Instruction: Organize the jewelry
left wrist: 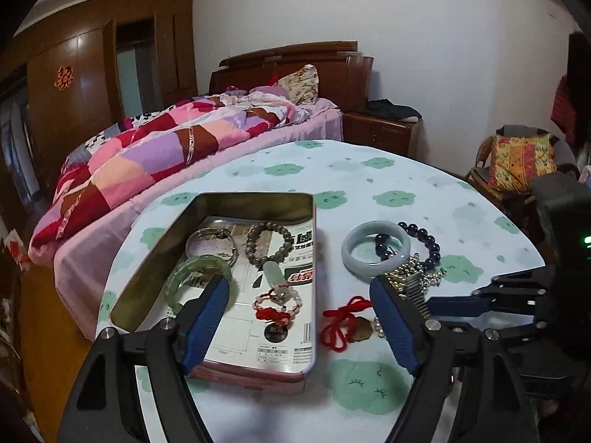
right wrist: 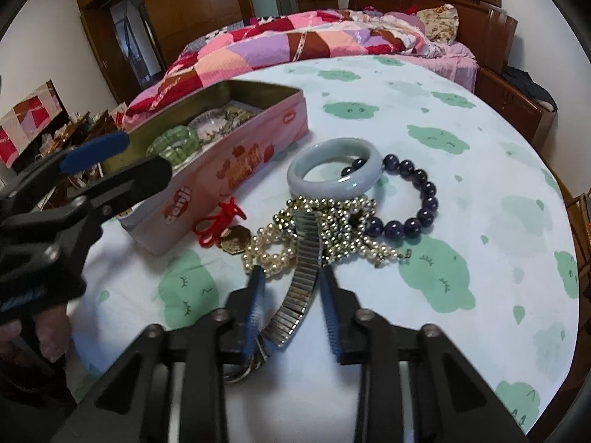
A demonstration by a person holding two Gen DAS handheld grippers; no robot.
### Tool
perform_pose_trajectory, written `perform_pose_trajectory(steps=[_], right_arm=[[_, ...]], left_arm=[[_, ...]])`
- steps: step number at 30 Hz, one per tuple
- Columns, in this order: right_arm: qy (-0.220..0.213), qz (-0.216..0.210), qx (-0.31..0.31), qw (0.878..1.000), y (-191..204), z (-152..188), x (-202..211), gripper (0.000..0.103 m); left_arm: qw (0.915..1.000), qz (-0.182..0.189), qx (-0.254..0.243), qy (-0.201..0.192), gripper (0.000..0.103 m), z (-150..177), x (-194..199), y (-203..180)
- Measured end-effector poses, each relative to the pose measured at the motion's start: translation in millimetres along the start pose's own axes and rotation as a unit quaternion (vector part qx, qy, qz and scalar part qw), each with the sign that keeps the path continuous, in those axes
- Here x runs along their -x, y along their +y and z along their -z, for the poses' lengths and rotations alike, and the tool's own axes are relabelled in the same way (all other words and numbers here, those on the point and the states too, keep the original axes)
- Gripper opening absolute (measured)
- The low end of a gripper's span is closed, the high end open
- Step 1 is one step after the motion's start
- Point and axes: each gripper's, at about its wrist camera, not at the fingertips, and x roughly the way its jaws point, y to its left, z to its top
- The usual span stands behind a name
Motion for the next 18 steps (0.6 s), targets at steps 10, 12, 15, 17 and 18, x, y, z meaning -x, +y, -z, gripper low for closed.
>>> perform_pose_trajectory(steps=[10, 12, 15, 17, 18], right_arm=[[-0.052, 0.0, -0.034, 0.998, -20, 0, 27, 0.003], [-0.059, 0.007, -0.043, 0.997, -28, -1, 32, 0.003], [-0.051, 0.0, -0.045, 0.998, -33, -1, 33, 0.007], [-0.056, -0.023, -0.062, 0.996, -36, 0, 33, 0.013], [-0.053, -0.026, -0.064, 0.996, -35, 0, 32, 0.019]], left_arm=[[0.9998, 0.017, 0.0, 0.002, 0.079, -14, -6, -6], [0.9998, 0.018, -0.006, 0.002, 0.079, -19, -9, -11], [0.9999, 0.011, -0.001, 0.0, 0.079, -25, -11, -9], [1.0, 0.002, 0.009, -0.004, 0.079, -27, -9, -5], [0.9999, -0.003, 0.012, -0.005, 0.079, -28, -8, -2]])
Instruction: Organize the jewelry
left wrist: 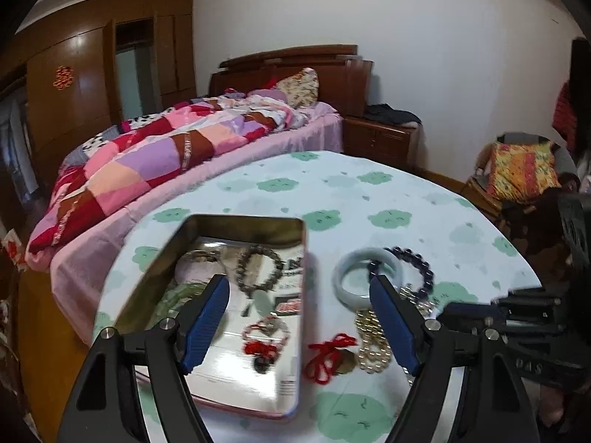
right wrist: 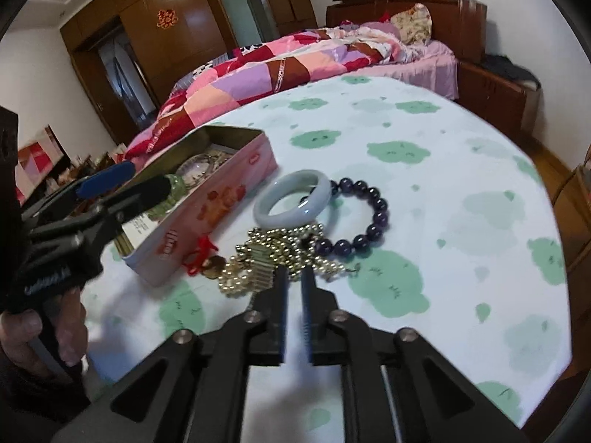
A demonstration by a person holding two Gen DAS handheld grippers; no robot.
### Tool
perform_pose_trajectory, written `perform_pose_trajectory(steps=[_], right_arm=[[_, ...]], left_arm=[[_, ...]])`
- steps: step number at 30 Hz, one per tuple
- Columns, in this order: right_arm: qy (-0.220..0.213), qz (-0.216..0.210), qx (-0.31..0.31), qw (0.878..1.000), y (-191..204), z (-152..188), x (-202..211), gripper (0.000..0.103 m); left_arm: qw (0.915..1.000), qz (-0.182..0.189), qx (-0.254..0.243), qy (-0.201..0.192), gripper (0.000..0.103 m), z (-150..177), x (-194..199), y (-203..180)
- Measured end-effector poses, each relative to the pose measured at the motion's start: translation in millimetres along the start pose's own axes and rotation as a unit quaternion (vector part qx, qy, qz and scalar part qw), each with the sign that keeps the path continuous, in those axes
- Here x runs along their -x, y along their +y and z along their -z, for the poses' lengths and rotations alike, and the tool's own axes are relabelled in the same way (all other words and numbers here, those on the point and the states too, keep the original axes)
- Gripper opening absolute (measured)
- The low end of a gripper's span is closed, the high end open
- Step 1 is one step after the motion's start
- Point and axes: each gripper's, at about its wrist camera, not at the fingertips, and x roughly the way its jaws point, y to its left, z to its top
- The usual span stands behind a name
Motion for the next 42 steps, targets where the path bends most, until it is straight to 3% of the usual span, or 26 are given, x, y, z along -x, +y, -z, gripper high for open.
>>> perform_pose_trajectory(steps=[2, 7, 11, 18, 20, 27, 28, 42], right_arm=[[0.006, -0.003, 0.007, 1.0, 6, 2, -3, 0.037], [0.03, 0.013, 0.035, 0.999, 27, 4, -17, 0.036], [0.018, 0.04, 0.048, 0.998, 31, 1, -18, 0.037], [0.02, 0.047, 0.061, 0.997, 40, -12, -32, 0.037], [0.027, 0.05, 0.07, 0.996, 43, -11, -37, 0.018], [-0.018, 0.041, 0.058, 0.997, 35, -8, -5, 0.014], [-0.024, 0.041, 0.056, 0.997, 34, -8, 0, 0.005], [-0.056, 0.054, -0.001, 0.997, -13, -13, 31, 0.006]], left_arm=[[1.0, -0.003, 0.007, 0.002, 0.079, 0, 1, 5], [0.9996, -0.016, 0.019, 0.009, 0.08, 1, -2, 13], [0.9995, -0.015, 0.026, 0.005, 0.08, 2, 0, 15], [0.9992, -0.007, 0.039, 0.008, 0.08, 3, -3, 21], [0.9992, -0.003, 0.04, 0.007, 0.08, 3, -2, 22], [0.9994, 0.007, 0.034, 0.002, 0.08, -2, 0, 20], [0.9995, 0.009, 0.03, 0.004, 0.08, -3, -1, 17], [0.9974, 0.047, -0.044, 0.032, 0.08, -20, -35, -48]])
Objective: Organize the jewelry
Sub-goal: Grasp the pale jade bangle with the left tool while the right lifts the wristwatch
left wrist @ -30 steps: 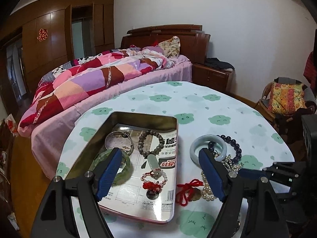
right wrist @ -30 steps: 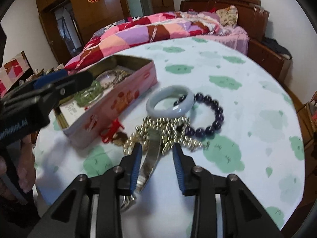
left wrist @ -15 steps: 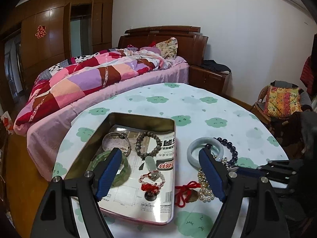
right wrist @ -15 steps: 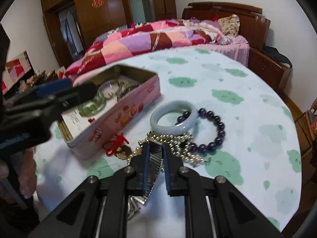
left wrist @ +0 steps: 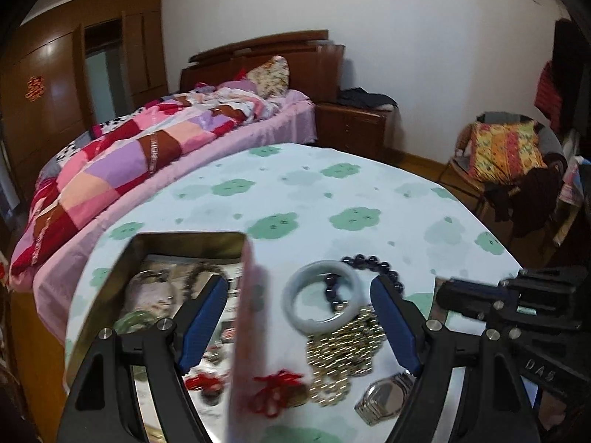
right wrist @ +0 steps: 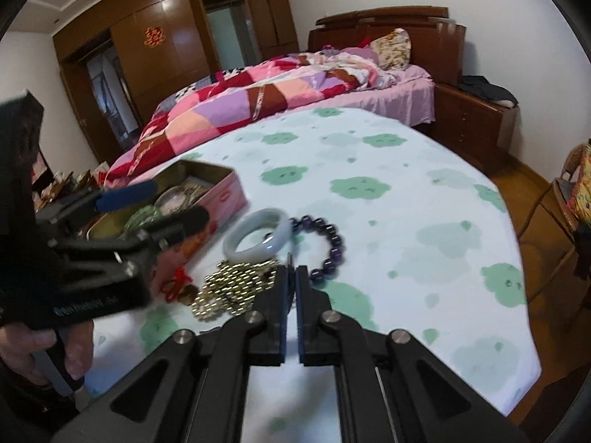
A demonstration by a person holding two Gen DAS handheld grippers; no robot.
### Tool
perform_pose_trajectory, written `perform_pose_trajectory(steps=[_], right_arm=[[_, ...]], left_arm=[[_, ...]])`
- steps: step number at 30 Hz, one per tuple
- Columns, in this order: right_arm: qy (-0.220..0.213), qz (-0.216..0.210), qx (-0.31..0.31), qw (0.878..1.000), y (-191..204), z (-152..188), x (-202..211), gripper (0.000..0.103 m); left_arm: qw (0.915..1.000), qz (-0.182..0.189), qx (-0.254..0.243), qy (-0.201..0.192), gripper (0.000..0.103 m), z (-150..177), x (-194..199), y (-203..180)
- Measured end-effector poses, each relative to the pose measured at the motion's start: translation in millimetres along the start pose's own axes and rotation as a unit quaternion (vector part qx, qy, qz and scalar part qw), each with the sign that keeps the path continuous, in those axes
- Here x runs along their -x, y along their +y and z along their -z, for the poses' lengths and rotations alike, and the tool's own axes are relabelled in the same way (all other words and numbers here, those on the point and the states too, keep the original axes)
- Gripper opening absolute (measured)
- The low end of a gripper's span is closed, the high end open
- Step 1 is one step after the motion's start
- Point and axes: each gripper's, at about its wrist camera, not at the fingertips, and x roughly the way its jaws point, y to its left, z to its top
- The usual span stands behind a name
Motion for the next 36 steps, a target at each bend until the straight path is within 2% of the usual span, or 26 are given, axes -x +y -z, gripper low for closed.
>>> perform_pose_trajectory(steps=[3, 5, 7, 10, 11, 13, 14, 17, 18, 24, 27, 31, 32, 33, 34, 36], right_arm=[[-0.003, 0.009, -0.014, 1.0, -13, 0, 1, 0.006], [-0.001, 0.009, -0.021, 1.0, -19, 2, 0, 0.006], [0.001, 0.009, -0.021, 1.0, -21, 4, -2, 0.006], [0.003, 0.006, -0.021, 1.0, -22, 6, -3, 0.006], [0.004, 0.005, -0.02, 1.0, -22, 6, -4, 0.006], [0.005, 0.004, -0.02, 1.0, -22, 7, -4, 0.005], [0.005, 0.003, -0.02, 1.0, -22, 7, -5, 0.005], [0.003, 0.002, -0.019, 1.0, -23, 7, -4, 0.005], [0.001, 0.002, -0.019, 1.0, -22, 6, -2, 0.005], [-0.007, -0.002, -0.013, 1.0, -17, 5, 2, 0.005], [-0.01, -0.003, -0.011, 1.0, -14, 4, 4, 0.006], [-0.01, -0.004, -0.009, 1.0, -14, 4, 4, 0.005], [-0.009, -0.003, -0.01, 1.0, -14, 4, 4, 0.005], [-0.008, -0.002, -0.011, 1.0, -15, 4, 4, 0.005], [-0.006, -0.001, -0.012, 1.0, -16, 4, 3, 0.006], [-0.005, -0.001, -0.013, 1.0, -17, 4, 3, 0.006]], left_arm=[[0.9998, 0.01, -0.01, 0.013, 0.08, -3, -13, -13], [0.9994, 0.015, -0.014, 0.027, 0.074, -4, -23, -19], [0.9987, 0.023, -0.014, 0.043, 0.064, -3, -33, -22], [0.9971, 0.033, -0.01, 0.069, 0.044, 1, -47, -24], [0.9964, 0.037, -0.006, 0.075, 0.041, 2, -51, -24], [0.9949, 0.047, -0.003, 0.088, 0.021, 6, -55, -24], [0.9943, 0.054, -0.003, 0.092, 0.018, 7, -56, -24], [0.9956, 0.054, -0.012, 0.075, 0.008, 7, -47, -27], [0.9962, 0.052, -0.015, 0.068, 0.0, 6, -44, -28], [0.9966, 0.074, -0.023, 0.03, 0.0, -1, -16, -28], [0.9968, 0.074, -0.019, 0.025, 0.0, -2, -13, -26], [0.9984, 0.052, -0.021, 0.009, 0.001, -3, -13, -24], [0.9983, 0.052, -0.018, 0.015, 0.004, -4, -16, -24], [0.998, 0.055, -0.014, 0.027, 0.019, -5, -21, -25], [0.9979, 0.055, -0.013, 0.03, 0.047, -5, -24, -25], [0.9988, 0.045, -0.012, 0.018, 0.074, -3, -25, -27]])
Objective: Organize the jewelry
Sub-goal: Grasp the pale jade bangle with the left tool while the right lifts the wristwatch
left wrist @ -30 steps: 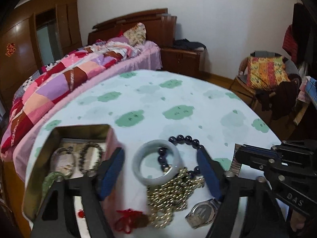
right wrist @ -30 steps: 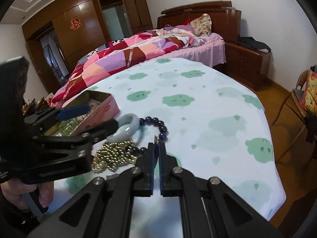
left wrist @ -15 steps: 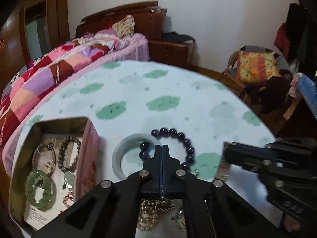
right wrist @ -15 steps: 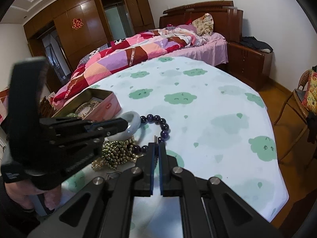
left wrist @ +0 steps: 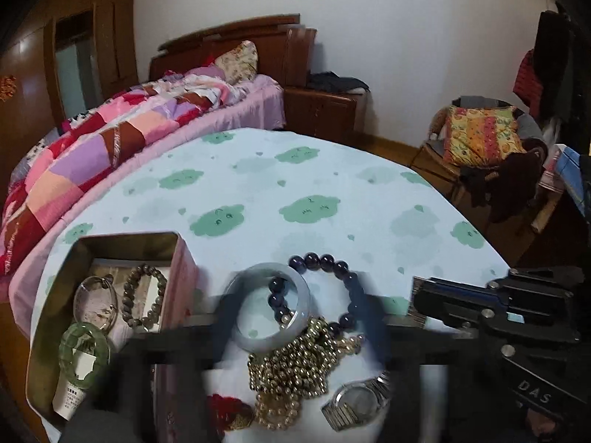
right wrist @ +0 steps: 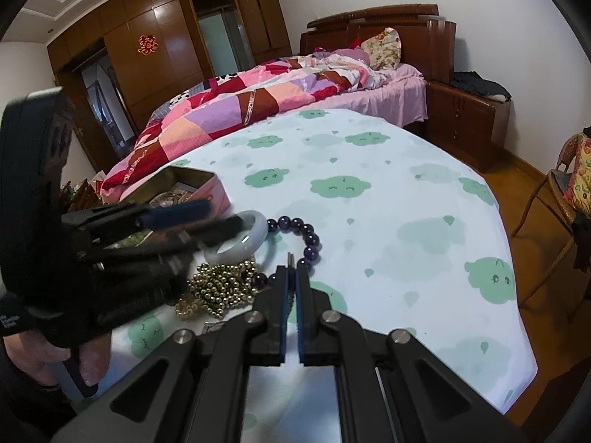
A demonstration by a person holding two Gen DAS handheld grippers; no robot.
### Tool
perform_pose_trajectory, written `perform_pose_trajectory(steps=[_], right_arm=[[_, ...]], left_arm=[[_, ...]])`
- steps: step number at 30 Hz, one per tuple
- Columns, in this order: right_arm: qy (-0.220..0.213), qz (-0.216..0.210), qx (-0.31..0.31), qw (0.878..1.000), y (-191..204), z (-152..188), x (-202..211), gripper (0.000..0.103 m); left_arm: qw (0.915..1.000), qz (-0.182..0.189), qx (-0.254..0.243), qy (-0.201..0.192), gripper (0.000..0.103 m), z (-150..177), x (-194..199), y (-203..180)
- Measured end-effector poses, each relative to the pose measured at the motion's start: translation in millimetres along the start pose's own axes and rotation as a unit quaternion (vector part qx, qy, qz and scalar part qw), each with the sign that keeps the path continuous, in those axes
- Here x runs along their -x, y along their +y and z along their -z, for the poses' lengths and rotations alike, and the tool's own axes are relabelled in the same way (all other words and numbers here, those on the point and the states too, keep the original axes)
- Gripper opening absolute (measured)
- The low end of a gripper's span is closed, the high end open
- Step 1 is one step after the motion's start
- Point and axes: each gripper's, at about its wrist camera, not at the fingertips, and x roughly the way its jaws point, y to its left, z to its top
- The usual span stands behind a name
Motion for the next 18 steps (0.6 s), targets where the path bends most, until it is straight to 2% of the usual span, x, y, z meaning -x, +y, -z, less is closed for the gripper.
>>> perform_pose_trajectory(steps=[3, 6, 7, 9, 12, 13, 14, 15, 16, 17, 18], right_arm=[[0.001, 0.001, -0.002, 1.0, -3, 0, -1, 0.006], [0.002, 0.002, -0.005, 1.0, -5, 1, -2, 0.006], [0.003, 0.002, -0.005, 1.0, -5, 1, -2, 0.006], [0.004, 0.002, -0.006, 1.0, -6, 2, -4, 0.006], [0.005, 0.001, -0.007, 1.0, -7, 3, -5, 0.005], [0.006, 0.001, -0.006, 1.0, -7, 3, -5, 0.006], [0.006, 0.0, -0.006, 1.0, -7, 3, -5, 0.005], [0.006, 0.0, -0.006, 1.0, -7, 3, -6, 0.005], [0.007, 0.0, -0.006, 1.0, -7, 3, -6, 0.005], [0.006, 0.0, -0.006, 1.0, -7, 3, -6, 0.005], [0.006, -0.001, -0.006, 1.0, -7, 4, -5, 0.005]], left_arm=[[0.9999, 0.004, -0.012, 0.006, 0.074, 1, -7, -6], [0.9992, -0.013, -0.029, 0.021, 0.072, 2, -15, -9], [0.9989, -0.015, -0.034, 0.028, 0.06, 3, -19, -10], [0.9981, -0.011, -0.036, 0.048, 0.046, 5, -27, -10], [0.9969, -0.006, -0.034, 0.071, 0.043, 8, -38, -10], [0.9964, -0.003, -0.032, 0.079, 0.036, 10, -43, -10], [0.9964, -0.009, -0.034, 0.077, 0.034, 10, -43, -10], [0.9963, -0.01, -0.037, 0.076, 0.022, 10, -43, -11], [0.9966, -0.003, -0.036, 0.075, 0.017, 9, -40, -10], [0.9969, -0.002, -0.032, 0.072, 0.012, 9, -37, -9], [0.9971, 0.001, -0.028, 0.071, 0.012, 8, -34, -7]])
